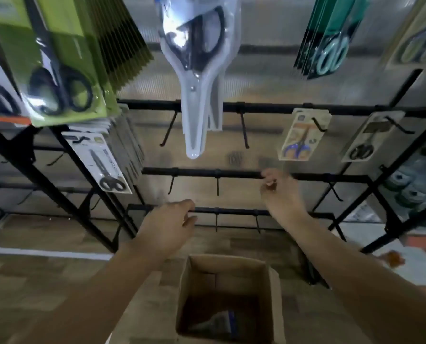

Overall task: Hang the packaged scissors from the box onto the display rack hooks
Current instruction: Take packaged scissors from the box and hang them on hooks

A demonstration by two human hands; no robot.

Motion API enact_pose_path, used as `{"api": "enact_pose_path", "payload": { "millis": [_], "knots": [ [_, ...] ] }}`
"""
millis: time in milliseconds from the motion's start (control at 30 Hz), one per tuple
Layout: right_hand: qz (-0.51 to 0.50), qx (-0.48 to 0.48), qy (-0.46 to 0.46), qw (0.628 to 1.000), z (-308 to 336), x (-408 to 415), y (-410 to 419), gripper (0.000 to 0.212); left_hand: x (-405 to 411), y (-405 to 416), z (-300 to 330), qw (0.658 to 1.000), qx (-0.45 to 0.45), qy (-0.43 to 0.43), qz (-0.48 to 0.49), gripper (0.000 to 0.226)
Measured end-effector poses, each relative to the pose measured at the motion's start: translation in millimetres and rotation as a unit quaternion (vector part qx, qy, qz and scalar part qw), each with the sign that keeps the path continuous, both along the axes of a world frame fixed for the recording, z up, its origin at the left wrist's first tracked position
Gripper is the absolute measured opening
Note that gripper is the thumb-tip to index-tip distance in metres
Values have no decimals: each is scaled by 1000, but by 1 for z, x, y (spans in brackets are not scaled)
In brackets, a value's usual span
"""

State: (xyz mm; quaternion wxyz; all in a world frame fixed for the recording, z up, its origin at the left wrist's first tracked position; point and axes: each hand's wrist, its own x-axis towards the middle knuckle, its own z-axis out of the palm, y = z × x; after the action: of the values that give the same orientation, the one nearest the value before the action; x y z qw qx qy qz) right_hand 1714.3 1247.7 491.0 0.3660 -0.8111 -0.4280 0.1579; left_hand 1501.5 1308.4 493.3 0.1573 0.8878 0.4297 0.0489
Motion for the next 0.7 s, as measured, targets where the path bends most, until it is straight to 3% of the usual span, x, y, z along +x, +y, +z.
{"api": "enact_pose_path", "payload": {
  "millis": [200,367,533,700],
  "knots": [
    [5,-201,105,974,-116,47,-60,6,26,-12,-101,983,-124,127,40,30],
    [4,-292,165,942,-249,55,-76,10,46,-12,-221,972,-187,137,44,23],
    [4,-359,200,912,-445,21,-70,22,41,-1,-425,948,-234,216,27,30],
    [19,-427,202,881,-643,-21,-76,30,17,-27,-628,903,-289,317,-13,24]
  ]
}}
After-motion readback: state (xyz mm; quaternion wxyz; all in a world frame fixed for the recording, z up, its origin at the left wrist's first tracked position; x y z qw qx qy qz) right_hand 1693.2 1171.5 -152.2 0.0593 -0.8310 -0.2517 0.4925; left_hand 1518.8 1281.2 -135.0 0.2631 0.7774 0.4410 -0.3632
